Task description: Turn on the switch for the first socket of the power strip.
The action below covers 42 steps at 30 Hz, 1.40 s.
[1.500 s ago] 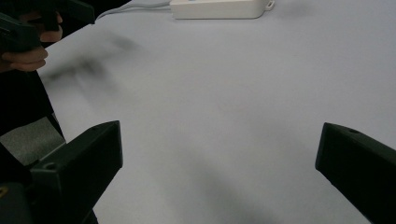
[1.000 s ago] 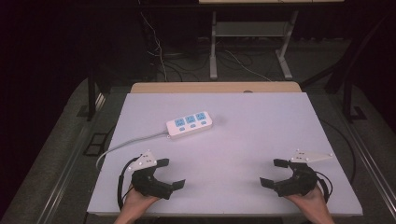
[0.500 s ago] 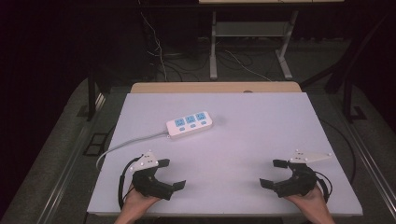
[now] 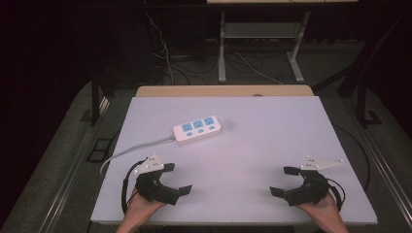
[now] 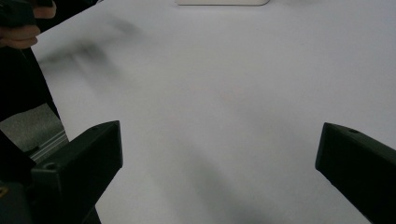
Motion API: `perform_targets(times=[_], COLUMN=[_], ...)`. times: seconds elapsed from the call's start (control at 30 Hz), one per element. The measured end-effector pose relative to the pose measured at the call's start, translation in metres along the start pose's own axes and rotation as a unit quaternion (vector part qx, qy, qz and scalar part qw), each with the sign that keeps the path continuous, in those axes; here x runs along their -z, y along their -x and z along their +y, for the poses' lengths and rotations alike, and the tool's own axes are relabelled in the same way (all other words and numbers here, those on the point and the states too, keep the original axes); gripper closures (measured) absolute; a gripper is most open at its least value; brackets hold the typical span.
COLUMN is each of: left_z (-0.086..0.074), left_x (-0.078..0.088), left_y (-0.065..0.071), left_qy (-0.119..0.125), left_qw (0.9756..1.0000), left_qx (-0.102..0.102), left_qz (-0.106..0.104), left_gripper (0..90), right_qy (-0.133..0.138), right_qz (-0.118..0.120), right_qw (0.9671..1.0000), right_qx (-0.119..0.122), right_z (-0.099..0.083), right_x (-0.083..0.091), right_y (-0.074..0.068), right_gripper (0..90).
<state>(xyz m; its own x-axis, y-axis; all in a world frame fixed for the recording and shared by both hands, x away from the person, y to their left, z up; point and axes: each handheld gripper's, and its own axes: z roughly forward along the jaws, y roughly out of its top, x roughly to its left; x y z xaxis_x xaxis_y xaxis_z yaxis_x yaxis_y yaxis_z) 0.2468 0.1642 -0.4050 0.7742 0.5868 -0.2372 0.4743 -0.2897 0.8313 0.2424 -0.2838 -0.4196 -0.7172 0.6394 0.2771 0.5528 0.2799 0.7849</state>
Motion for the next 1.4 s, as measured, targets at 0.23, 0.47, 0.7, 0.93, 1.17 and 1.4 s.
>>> perform_targets(times=[0.23, 0.47, 0.7, 0.93, 1.17, 1.4], left_z=[0.006, 0.015, 0.022, 0.03, 0.037, 0.044], left_x=[0.003, 0.004, 0.004, 0.004, 0.004, 0.002], left_y=[-0.002, -0.007, -0.011, -0.018, -0.026, -0.031], left_qy=[0.0, -0.001, -0.005, -0.005, -0.005, -0.016], left_qw=[1.0, 0.9999, 0.9999, 0.9998, 0.9997, 0.9995], left_qx=[0.0, 0.0, -0.001, 0.0, 0.003, 0.002], left_qz=[0.004, 0.01, 0.015, 0.021, 0.023, 0.026], left_gripper=[0.0, 0.0, 0.0, 0.0, 0.0, 0.0], right_qy=[-0.002, -0.005, -0.005, -0.006, -0.006, -0.006], right_qz=[-0.001, -0.002, -0.002, -0.003, -0.004, -0.004], right_qw=[1.0, 1.0, 1.0, 1.0, 1.0, 1.0], right_qx=[0.002, 0.003, 0.004, 0.004, 0.003, 0.004], right_z=[0.0, 0.0, 0.0, 0.0, 0.0, 0.0], right_x=[0.0, -0.001, -0.001, -0.001, -0.001, -0.001], right_y=[0.0, -0.001, -0.001, -0.001, -0.001, 0.0], right_gripper=[0.2, 0.3, 0.3, 0.3, 0.3, 0.3])
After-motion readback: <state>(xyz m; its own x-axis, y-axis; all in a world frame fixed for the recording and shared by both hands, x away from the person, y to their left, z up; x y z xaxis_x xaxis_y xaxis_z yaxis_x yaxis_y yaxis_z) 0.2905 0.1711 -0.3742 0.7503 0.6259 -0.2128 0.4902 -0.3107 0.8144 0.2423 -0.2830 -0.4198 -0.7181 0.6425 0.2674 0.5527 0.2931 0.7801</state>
